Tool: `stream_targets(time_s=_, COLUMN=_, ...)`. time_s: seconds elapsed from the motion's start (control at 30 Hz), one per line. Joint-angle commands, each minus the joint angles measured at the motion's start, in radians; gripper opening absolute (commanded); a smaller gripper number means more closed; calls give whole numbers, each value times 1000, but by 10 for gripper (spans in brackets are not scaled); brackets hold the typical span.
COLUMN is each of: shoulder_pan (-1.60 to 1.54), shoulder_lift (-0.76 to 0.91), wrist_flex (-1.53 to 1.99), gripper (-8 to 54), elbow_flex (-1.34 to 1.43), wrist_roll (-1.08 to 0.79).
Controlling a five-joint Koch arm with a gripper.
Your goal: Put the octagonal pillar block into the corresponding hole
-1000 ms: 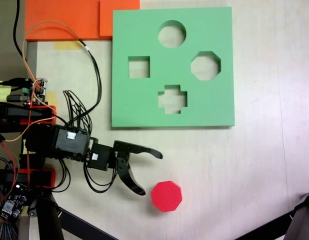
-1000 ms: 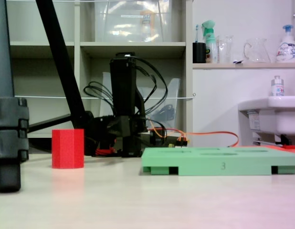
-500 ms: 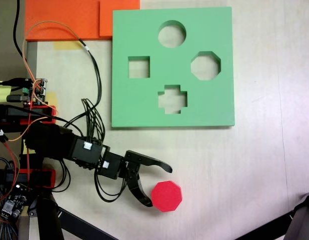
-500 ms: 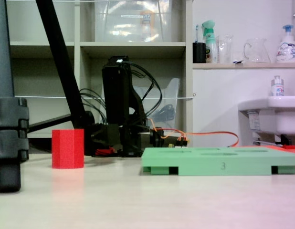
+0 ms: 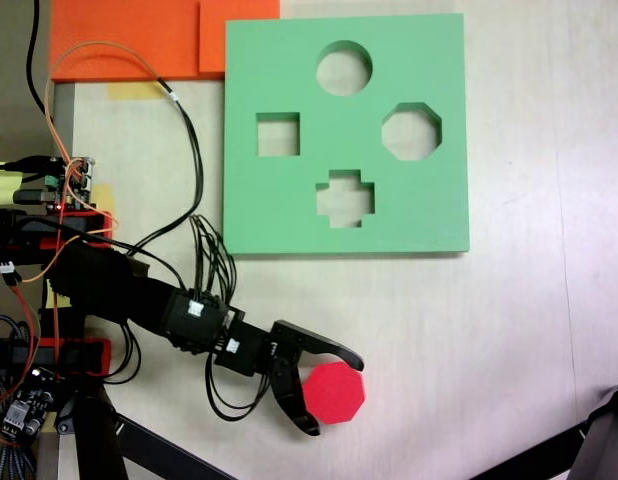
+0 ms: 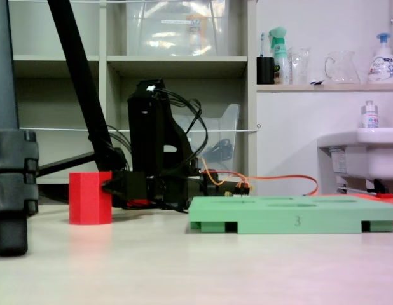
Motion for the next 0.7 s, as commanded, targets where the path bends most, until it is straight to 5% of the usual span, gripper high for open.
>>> stream_targets(time_s=0.0, shoulder_pan=15, shoulder_lift=11, wrist_flex=-106, gripper=519, elbow_flex=-21, wrist_roll=15)
stream_targets(time_s=0.07, shoulder_pan=14, shoulder_lift=5, wrist_flex=-97, gripper=488, elbow_flex=-34, wrist_roll=15)
stream_targets(time_s=0.17, shoulder_pan=15, shoulder_lift=5, wrist_flex=-92, gripper=306, elbow_flex=-37, wrist_roll=14)
stream_targets(time_s=0.4, shoulder_pan=-12, shoulder_lift=25, wrist_flex=-75, gripper=294, elbow_flex=-34, wrist_roll=6)
stream_targets(time_s=0.67, shoulder_pan=-75, shoulder_lift=146, wrist_flex=-75, gripper=169, elbow_flex=-23, wrist_roll=14)
